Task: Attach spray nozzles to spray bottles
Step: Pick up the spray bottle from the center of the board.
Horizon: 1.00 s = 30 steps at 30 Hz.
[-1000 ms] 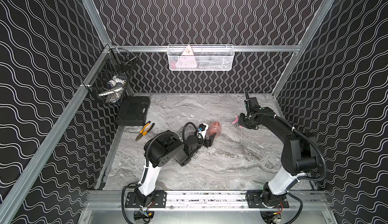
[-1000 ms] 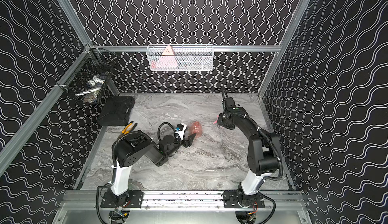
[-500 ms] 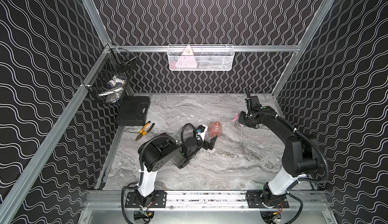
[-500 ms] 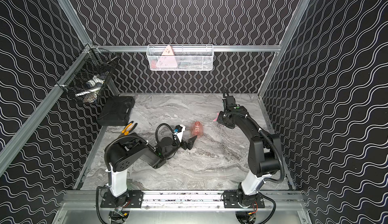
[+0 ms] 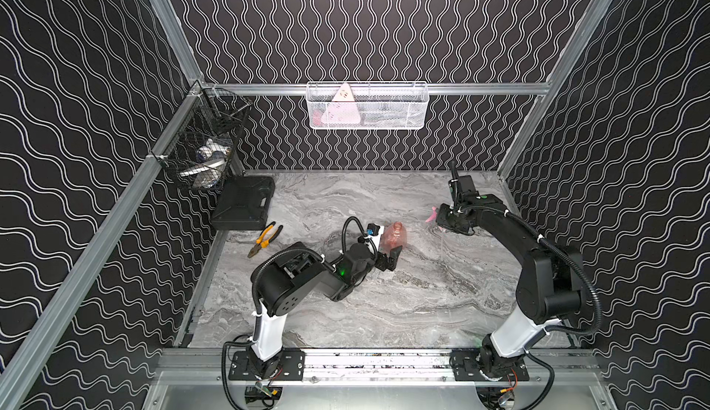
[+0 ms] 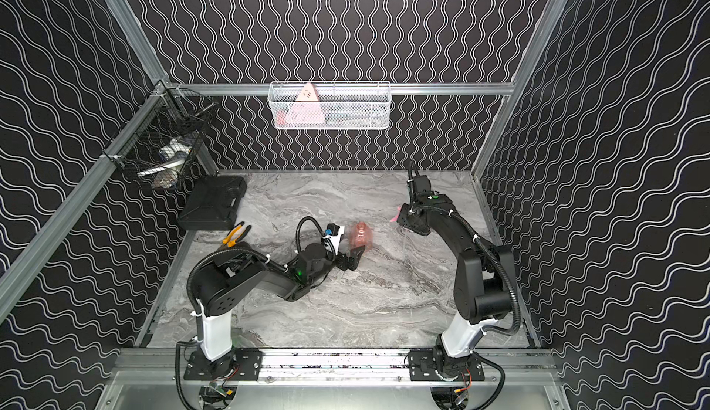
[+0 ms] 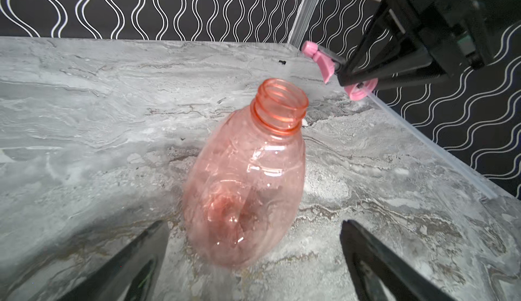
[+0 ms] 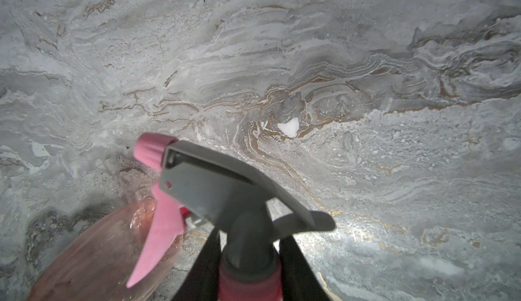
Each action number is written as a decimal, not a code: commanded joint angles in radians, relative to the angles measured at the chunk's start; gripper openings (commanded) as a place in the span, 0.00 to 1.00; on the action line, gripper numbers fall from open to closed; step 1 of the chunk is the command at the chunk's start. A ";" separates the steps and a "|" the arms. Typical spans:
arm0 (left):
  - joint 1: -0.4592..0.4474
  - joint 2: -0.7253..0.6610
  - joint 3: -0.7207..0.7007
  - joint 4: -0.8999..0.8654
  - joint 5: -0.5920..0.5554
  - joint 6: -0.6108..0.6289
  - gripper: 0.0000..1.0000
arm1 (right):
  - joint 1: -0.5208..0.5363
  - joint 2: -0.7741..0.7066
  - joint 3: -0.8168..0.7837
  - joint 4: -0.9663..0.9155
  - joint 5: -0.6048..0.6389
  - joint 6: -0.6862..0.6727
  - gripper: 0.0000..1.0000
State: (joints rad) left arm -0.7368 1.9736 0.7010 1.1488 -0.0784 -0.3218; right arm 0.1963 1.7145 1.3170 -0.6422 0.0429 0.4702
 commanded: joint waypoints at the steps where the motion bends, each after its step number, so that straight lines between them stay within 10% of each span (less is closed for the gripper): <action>1: 0.005 0.038 0.018 0.084 -0.002 0.004 0.99 | 0.001 0.017 0.005 0.007 0.000 0.008 0.32; 30: -0.031 0.174 0.194 0.018 -0.026 0.087 0.96 | -0.004 0.103 0.044 0.015 -0.027 -0.014 0.32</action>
State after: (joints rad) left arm -0.7589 2.1475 0.8848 1.1652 -0.0769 -0.2718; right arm 0.1940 1.8122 1.3514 -0.6384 0.0315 0.4572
